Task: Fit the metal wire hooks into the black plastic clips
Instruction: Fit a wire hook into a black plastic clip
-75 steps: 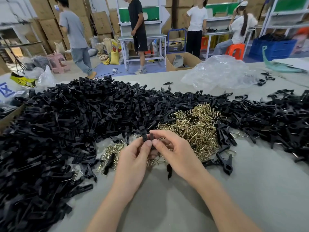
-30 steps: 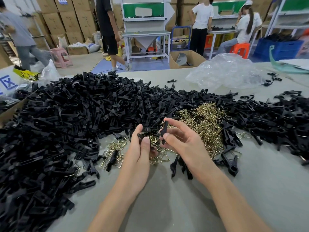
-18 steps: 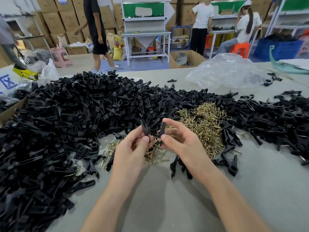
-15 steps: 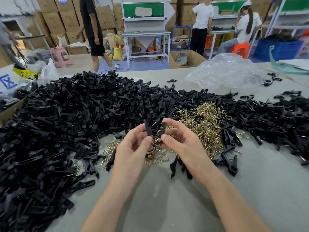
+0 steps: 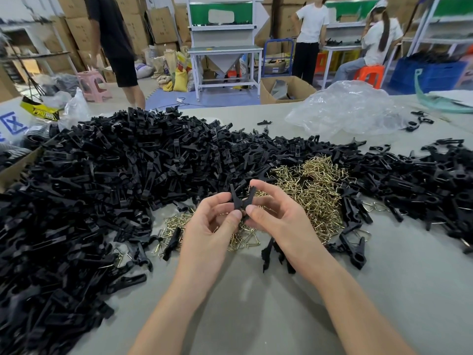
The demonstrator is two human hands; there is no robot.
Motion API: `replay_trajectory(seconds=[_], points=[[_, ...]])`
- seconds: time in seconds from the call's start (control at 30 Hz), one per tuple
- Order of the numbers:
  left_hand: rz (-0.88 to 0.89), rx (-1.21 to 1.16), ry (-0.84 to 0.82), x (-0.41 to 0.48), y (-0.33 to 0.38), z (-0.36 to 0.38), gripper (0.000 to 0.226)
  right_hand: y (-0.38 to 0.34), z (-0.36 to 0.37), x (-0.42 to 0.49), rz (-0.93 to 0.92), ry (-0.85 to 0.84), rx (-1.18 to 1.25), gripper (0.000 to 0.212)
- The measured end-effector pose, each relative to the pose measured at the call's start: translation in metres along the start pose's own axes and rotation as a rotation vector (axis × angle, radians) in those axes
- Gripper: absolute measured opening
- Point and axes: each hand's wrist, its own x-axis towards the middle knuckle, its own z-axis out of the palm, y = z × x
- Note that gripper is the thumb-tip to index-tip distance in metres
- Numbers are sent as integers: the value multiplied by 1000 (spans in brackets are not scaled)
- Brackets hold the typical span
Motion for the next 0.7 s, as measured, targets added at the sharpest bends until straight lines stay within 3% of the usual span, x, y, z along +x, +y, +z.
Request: replay_trajectory(seconds=[0.7], points=[[65, 79, -31, -8, 8, 2, 15, -2, 0, -1, -10, -4, -15, 40]])
